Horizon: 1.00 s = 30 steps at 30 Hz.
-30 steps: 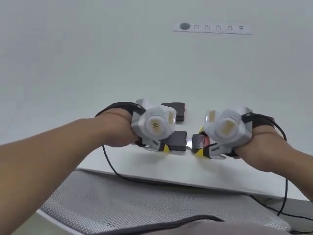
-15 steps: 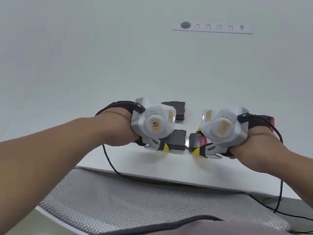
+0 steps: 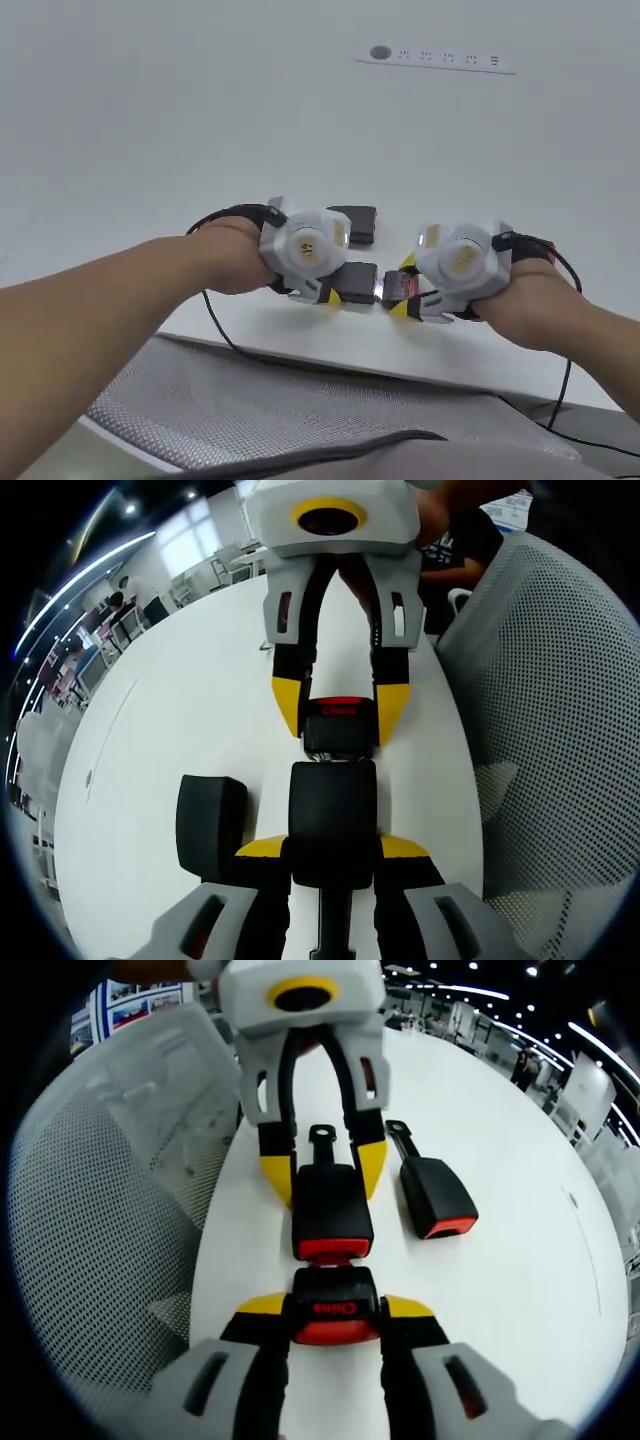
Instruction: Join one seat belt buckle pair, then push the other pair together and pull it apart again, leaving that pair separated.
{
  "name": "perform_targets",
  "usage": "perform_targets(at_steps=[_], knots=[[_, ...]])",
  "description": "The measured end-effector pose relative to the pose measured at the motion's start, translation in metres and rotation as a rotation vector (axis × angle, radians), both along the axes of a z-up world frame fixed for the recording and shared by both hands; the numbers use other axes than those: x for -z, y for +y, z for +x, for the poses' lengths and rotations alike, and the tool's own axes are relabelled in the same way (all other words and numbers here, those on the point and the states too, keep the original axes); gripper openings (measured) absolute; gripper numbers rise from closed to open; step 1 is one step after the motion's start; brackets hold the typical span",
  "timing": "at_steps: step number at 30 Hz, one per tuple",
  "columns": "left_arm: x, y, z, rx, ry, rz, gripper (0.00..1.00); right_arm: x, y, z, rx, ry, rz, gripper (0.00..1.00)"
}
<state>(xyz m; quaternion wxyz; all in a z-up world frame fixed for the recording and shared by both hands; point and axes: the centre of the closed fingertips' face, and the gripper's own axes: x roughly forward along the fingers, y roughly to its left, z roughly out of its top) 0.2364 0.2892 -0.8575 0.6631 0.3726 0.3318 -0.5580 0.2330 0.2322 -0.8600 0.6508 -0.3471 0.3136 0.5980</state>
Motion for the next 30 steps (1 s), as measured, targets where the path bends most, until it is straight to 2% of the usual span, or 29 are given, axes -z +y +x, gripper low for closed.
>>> perform_targets(at_steps=[11,21,30], knots=[[0.0005,0.0001,-0.0008,0.015,0.005,-0.004,0.33,0.0002,0.0004,-0.0012,-0.01,0.0,0.026,0.34],[0.0006,0.0008,-0.0003,0.011,0.013,-0.027,0.33,0.0001,-0.0001,-0.0016,-0.012,-0.003,0.055,0.35],[0.0017,0.0005,-0.0001,0.014,0.014,-0.017,0.33,0.0014,0.0002,-0.0002,-0.009,0.007,0.058,0.35]])
